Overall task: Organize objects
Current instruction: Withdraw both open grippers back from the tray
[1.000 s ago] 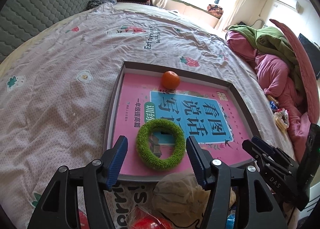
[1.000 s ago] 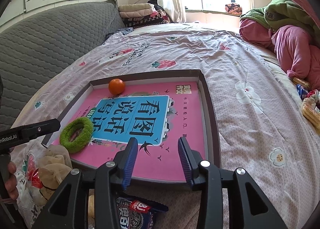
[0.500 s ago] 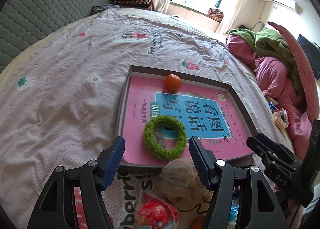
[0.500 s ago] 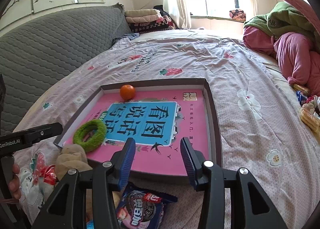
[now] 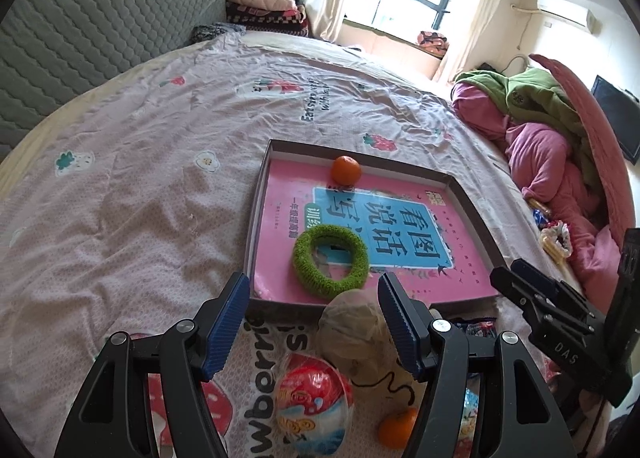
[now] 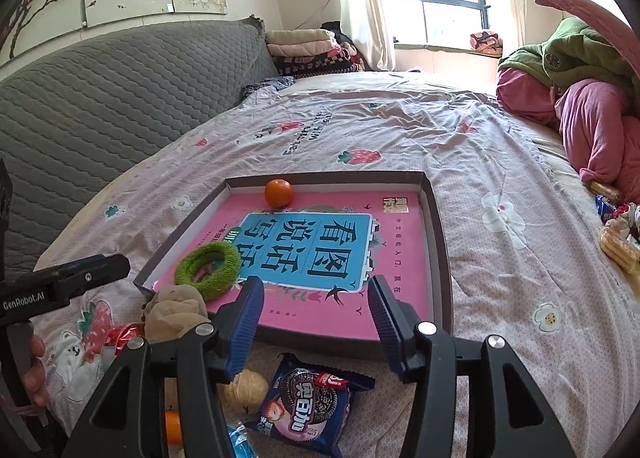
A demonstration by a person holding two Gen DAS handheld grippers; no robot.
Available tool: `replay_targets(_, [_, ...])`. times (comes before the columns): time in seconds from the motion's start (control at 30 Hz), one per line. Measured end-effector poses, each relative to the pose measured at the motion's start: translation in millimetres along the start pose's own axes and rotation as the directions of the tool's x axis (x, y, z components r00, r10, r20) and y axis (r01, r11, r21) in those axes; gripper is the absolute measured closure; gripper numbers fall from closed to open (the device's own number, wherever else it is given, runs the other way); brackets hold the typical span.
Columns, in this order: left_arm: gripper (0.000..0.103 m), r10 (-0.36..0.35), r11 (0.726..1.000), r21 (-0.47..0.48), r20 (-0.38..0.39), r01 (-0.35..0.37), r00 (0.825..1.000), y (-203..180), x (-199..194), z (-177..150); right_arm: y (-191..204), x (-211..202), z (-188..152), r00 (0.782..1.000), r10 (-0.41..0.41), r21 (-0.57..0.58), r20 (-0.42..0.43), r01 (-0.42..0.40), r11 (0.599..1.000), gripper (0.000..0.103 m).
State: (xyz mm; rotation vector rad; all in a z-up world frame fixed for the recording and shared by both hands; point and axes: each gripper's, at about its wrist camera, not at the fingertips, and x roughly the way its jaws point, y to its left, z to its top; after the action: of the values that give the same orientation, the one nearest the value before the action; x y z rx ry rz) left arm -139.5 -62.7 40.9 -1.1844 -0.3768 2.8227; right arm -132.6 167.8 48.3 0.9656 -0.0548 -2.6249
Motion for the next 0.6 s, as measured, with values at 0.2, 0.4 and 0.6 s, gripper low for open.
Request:
replay_targets(0.2, [0.035, 0.022, 1.0, 0.008, 0.002, -0.022, 1.0, 0.5, -7.5, -7.4, 2.5, -7.6, 0.9, 1.0, 0.014, -0.003, 0.015, -0.014, 1.0, 0.047])
replay_targets(0.4, [0.035, 0.035, 0.999, 0.021, 0.005, -0.035, 0.999, -4.4, -18.5, -15.5, 5.0, -17.3, 1.7, 0.999, 0.043, 0.002, 0.031, -0.043, 0.999, 0.046])
replay_targets(0.6, [0.035, 0.044, 0.999, 0.028, 0.006, -0.044, 0.999, -7.9, -27.0, -22.8, 7.9, -31.1, 2.5, 0.996, 0.072, -0.004, 0.052, -0.071, 0.997, 0.044])
